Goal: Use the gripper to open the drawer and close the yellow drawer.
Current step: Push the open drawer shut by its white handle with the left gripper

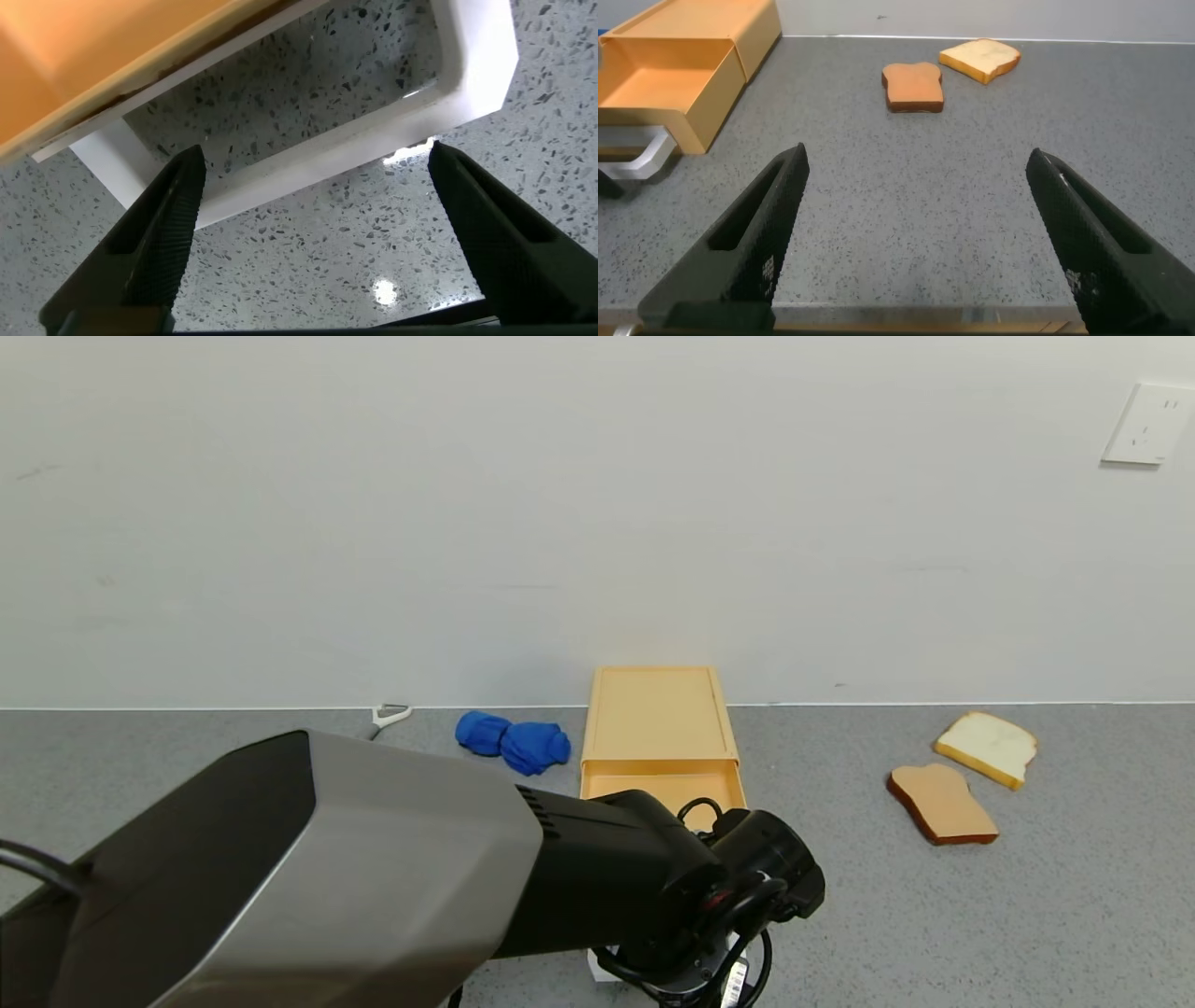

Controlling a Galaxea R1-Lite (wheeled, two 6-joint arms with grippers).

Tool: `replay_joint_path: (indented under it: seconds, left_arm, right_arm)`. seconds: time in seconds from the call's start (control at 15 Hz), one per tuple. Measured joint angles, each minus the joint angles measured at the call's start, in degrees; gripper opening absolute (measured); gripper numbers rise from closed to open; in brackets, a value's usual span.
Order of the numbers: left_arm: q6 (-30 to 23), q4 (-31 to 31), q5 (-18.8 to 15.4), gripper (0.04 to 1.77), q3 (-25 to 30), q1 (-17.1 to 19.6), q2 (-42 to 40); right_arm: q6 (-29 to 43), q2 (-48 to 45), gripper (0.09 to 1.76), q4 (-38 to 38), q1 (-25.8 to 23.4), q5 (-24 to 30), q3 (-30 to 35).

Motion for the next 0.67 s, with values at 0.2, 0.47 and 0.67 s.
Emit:
replay_joint_path:
  seconds: [0.2, 0.47, 0.67]
  left_arm:
    - [0.00, 0.02, 0.00, 1.72, 0.00, 0.07, 0.15]
    - [-0.05, 0.06, 0.13, 1.72, -0.33, 0.24, 0.54]
    - [0.02, 0.06, 0.20, 1.72, -0.99, 0.52, 0.73]
  right_arm:
    - [0.00, 0.00, 1.71, 0.00, 0.00, -0.05, 0.00]
    - [0.02, 0.00, 1.71, -0.02, 0.00, -0.06, 0.00]
    - [0.00, 0.00, 1.71, 0.00, 0.00, -0.05, 0.00]
